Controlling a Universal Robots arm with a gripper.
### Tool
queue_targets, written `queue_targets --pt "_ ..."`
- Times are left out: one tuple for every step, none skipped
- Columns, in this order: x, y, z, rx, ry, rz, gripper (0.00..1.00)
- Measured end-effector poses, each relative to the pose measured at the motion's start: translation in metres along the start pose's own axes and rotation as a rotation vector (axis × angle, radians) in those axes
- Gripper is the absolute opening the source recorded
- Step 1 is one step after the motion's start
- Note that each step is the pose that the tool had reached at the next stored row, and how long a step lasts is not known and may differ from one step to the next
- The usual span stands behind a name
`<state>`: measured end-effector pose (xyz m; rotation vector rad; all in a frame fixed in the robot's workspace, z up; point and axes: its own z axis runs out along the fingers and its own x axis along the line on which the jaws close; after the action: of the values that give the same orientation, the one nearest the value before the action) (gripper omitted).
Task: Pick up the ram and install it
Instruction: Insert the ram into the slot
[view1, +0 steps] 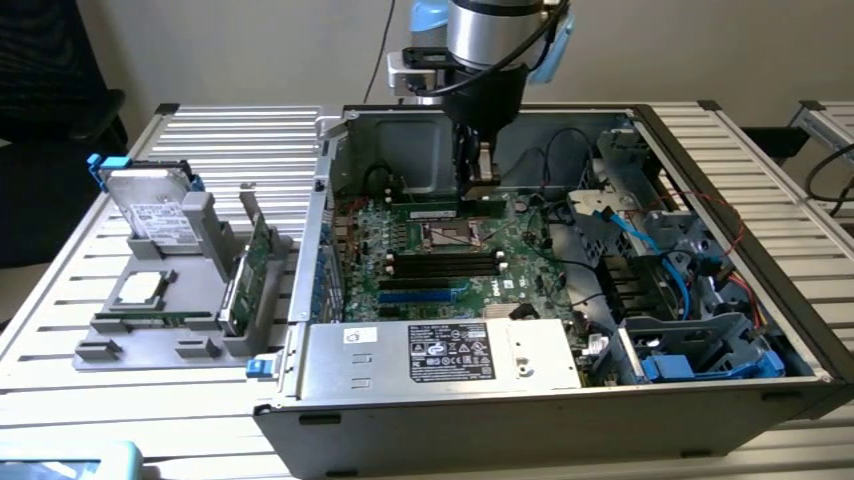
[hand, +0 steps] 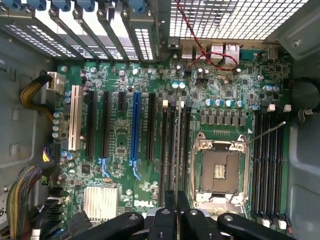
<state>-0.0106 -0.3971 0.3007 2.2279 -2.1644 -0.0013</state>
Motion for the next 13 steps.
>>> queue_targets --pt "0.0 -0.0001 0.0016 0.0001 -0.0001 0.0 0.13" --pt "0.0 -0.0001 0.0031 0.0 0.0 0.0 0.13" --pt "0.0 -0.0001 0.0044 0.0 0.0001 0.0 0.13" --pt "0.0 -0.0002 0.0054 0.0 0.0 0.0 0.13" --pt "0.001 -0.0002 0.0061 -0.0001 0.0002 0.0 0.13" --pt "0.002 -0.0002 0.0069 -0.0001 0.0002 0.0 0.13" --pt "0.002 -0.0001 0.0081 0.0 -0.0001 0.0 0.13" --pt "0.003 -0.0001 0.0094 0.0 0.0 0.0 0.13" --pt "0.003 -0.0002 0.0112 0.0 0.0 0.0 0.13" --pt "0.003 -0.0003 0.013 0.0 0.0 0.0 0.13" --pt "0.003 -0.0003 0.0149 0.0 0.0 0.0 0.13" --pt "0.003 -0.0004 0.0168 0.0 0.0 0.0 0.13" --pt "0.003 -0.0004 0.0184 0.0 0.0 0.0 0.13"
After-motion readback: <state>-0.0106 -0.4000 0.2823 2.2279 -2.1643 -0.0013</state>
